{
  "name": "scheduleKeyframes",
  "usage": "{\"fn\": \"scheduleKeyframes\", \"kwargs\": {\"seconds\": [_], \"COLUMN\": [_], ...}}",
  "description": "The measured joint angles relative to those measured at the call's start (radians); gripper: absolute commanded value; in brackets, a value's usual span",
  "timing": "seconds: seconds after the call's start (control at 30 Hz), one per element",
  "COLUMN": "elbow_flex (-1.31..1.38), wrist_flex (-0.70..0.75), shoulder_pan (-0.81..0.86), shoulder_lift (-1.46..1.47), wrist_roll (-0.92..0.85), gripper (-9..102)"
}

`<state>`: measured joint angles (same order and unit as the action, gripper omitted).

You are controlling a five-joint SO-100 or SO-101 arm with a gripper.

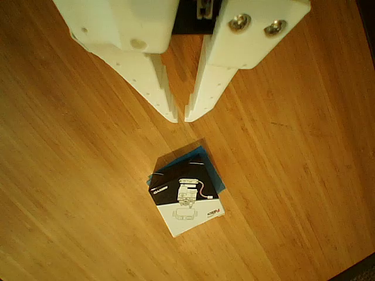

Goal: Push the box on top of the target

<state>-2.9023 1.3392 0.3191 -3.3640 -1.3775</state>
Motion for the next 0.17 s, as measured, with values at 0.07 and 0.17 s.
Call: {"fn": "scheduleKeyframes", "kwargs": {"seconds": [0.07, 0.17], "elbow_flex": [0.000, 0.000], "wrist_flex": [0.000, 0.000], "shoulder_pan": [0.000, 0.000], "shoulder_lift": [0.000, 0.000], "wrist_roll": [0.000, 0.000], "gripper": [9, 9]}}
